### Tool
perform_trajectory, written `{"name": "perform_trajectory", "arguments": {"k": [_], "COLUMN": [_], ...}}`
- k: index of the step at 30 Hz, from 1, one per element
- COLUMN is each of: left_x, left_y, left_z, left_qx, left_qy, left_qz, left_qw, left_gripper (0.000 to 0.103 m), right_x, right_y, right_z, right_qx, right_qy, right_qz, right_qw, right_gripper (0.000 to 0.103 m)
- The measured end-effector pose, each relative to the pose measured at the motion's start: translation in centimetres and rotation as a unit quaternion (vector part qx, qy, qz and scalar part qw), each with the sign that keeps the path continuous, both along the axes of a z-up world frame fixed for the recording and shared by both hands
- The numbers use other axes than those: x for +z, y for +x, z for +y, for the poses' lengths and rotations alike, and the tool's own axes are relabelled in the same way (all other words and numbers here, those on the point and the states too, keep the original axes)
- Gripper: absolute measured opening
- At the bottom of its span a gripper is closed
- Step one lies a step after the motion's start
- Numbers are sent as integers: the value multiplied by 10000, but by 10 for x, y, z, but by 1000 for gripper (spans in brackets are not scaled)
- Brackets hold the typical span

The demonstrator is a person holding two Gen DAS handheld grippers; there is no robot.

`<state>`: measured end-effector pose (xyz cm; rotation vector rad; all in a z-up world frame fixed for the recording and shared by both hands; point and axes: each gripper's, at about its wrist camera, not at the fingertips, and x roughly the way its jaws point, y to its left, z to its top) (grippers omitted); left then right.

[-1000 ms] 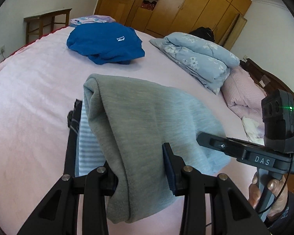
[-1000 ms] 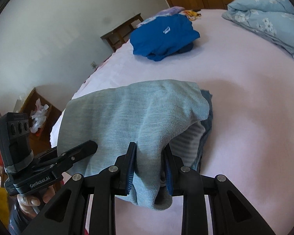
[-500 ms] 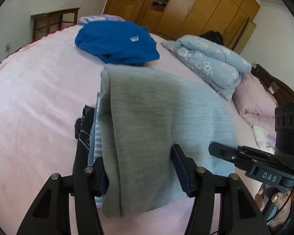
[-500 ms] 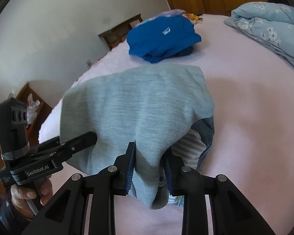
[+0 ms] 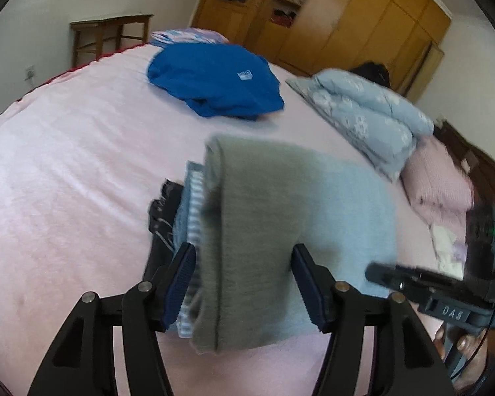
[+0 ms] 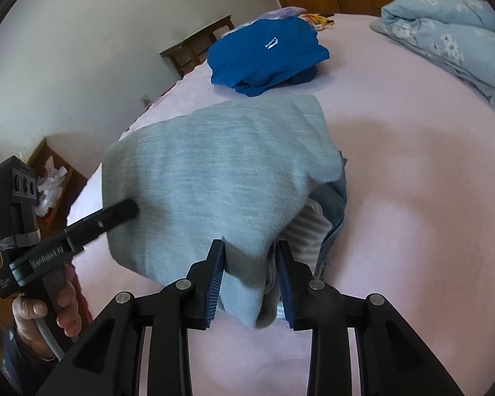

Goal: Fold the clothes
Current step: 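Lower the grey bundle onto the striped and denim stack with both grippers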

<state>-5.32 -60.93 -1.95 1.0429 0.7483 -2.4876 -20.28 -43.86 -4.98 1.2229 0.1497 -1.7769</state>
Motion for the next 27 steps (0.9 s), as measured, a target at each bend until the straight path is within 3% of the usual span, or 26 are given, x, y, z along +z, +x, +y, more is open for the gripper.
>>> {"name": "perform_trajectory", "arguments": {"k": [2, 5, 8, 12, 14, 16, 18, 20, 23, 27], "left_x": [5, 23, 41, 53, 53, 49, 38, 28, 15, -6], "left_y": [7, 30, 40, 18, 0, -26, -51, -62, -78, -88], "left_z": [-4, -7, -2, 8, 9, 4, -6, -12, -24, -35], "left_qx": [189, 628, 558, 141, 84, 44, 122, 149, 156, 213], "left_qy": [-30, -502, -759, -633, -678, -817, -859, -804, -626, -327], "left_qz": [63, 294, 593, 678, 510, 59, -529, -788, -968, -1015], "left_qw": [9998, 9963, 9938, 9956, 9964, 9966, 9948, 9935, 9932, 9941], "left_gripper": [57, 56, 56, 56, 56, 56, 56, 56, 57, 59], "right_x": [3, 16, 41, 65, 71, 70, 58, 40, 17, 3], "right_y": [1, 7, 14, 11, 6, -3, -18, -30, -45, -52], "right_z": [8, 34, 53, 21, -7, -34, -58, -73, -89, -91], "right_qx": [-48, -241, -372, 20, 140, 232, 247, 218, 164, 165], "right_qy": [-43, -246, -689, -729, -527, -282, 135, 522, 860, 956], "right_qz": [-54, 246, 707, 585, 655, 621, 520, 474, 408, 311], "right_qw": [10000, 9991, 9944, 9956, 9964, 9974, 9983, 9973, 9953, 9948], "right_gripper": [31, 31, 31, 31, 31, 31, 31, 31, 31, 31]}}
